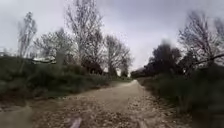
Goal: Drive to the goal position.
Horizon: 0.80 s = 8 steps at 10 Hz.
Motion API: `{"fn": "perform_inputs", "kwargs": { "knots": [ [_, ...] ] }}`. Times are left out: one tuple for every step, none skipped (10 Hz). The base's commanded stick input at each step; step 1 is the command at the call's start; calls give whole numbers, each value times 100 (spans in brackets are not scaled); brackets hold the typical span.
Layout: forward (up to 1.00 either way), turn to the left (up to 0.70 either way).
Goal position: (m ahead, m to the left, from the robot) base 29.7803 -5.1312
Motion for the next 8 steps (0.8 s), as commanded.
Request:
{"fn": "perform_inputs", "kwargs": {
  "knots": [
    [85, -30],
    [85, -34],
    [85, -5],
    [85, 0],
    [85, 0],
    [85, 0],
    [85, 0],
    [85, 0]
  ]
}}
